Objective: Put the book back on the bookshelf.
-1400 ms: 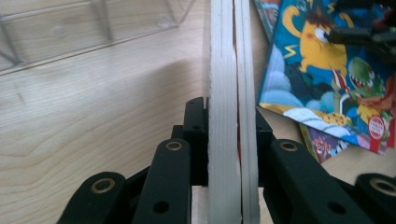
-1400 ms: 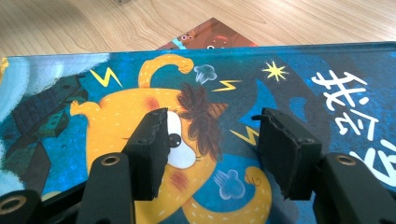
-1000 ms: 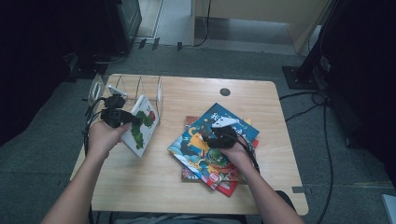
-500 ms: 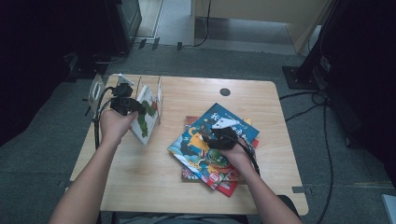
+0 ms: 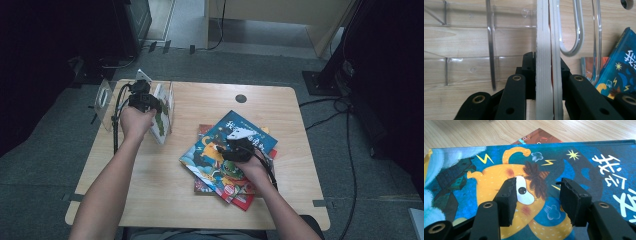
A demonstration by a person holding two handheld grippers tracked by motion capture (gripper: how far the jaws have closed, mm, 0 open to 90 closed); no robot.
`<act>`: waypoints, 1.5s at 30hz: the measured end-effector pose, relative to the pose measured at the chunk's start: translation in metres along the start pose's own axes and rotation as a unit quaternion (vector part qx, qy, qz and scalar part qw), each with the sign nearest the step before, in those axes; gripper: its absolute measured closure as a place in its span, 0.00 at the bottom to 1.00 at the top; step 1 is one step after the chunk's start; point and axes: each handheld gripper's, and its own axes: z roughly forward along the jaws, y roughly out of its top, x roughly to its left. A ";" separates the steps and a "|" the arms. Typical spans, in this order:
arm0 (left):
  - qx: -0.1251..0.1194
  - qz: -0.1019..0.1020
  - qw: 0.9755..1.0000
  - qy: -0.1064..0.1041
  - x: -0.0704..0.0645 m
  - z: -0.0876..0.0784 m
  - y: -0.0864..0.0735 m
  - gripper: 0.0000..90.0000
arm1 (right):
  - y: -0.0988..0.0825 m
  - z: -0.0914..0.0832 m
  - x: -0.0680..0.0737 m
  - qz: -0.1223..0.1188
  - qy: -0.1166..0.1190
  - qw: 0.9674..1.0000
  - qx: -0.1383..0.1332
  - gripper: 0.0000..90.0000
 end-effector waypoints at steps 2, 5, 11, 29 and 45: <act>0.002 0.003 1.000 0.007 -0.003 0.002 0.003 0.85 | 0.000 0.000 0.000 0.000 0.000 1.000 0.000 0.53; 0.004 0.001 1.000 0.010 -0.004 0.005 0.006 0.85 | -0.001 -0.001 0.001 0.002 0.001 1.000 0.000 0.53; 0.010 0.001 1.000 0.018 -0.006 0.011 0.012 0.85 | -0.003 -0.004 0.002 0.001 0.001 1.000 -0.001 0.53; 0.026 0.019 0.999 0.026 -0.014 0.011 0.024 0.83 | -0.017 -0.011 0.001 0.000 0.007 1.000 -0.026 0.51; -0.007 0.058 0.998 -0.003 -0.016 -0.034 0.017 0.72 | -0.017 -0.011 0.000 -0.001 0.011 1.000 -0.029 0.51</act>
